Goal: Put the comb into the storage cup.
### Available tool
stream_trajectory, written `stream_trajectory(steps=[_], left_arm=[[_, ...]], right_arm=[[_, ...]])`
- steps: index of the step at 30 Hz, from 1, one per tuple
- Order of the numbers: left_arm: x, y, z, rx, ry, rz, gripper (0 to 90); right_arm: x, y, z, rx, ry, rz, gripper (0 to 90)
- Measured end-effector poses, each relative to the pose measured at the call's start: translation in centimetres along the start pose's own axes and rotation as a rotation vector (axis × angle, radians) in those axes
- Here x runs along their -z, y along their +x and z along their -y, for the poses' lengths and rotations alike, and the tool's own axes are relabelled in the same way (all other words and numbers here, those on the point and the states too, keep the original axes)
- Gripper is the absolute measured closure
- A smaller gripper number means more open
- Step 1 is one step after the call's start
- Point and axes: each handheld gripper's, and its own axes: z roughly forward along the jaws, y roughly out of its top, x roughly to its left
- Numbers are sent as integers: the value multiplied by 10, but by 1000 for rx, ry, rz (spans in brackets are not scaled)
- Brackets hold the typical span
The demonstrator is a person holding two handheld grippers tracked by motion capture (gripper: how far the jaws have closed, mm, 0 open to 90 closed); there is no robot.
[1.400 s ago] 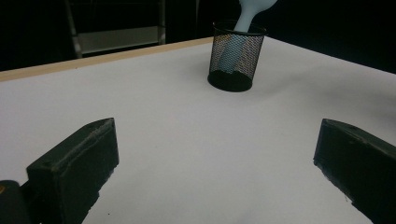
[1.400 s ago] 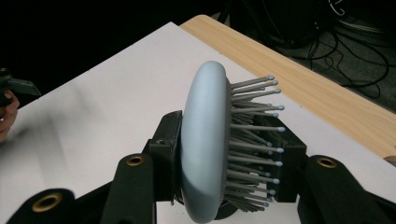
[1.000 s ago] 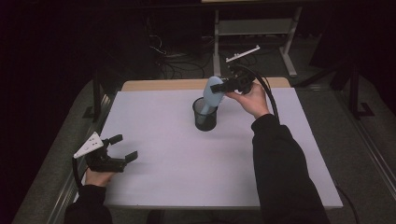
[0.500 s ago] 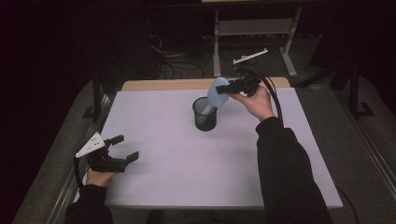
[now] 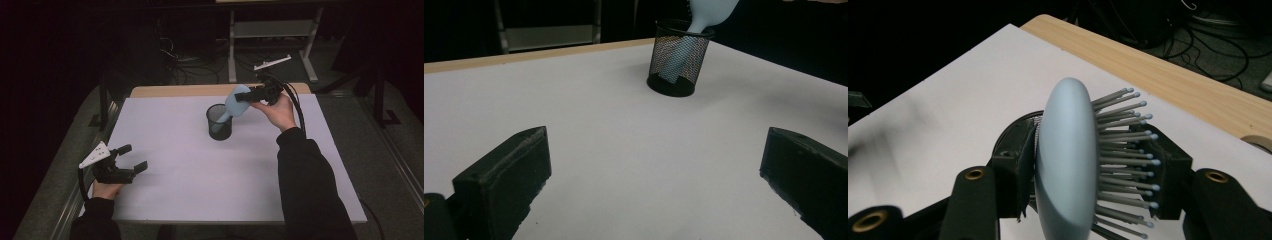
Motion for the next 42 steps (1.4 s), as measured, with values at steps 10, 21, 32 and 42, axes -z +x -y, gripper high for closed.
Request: stream_trajectory(steps=[10,21,32,42], left_arm=[[0,1,0,7,1,5,0],[0,1,0,11,4,5,0],[-1,0,0,12,11,7,0],[-1,0,1,13,17,4,0]], right_arm=[[-1,-2,3,-18,-5,-8,226],[4,-6,7,-18,-9,9,128],[14,-9,10,-19,-28,14,49],[22,-14,18,-26,-52,31,0]])
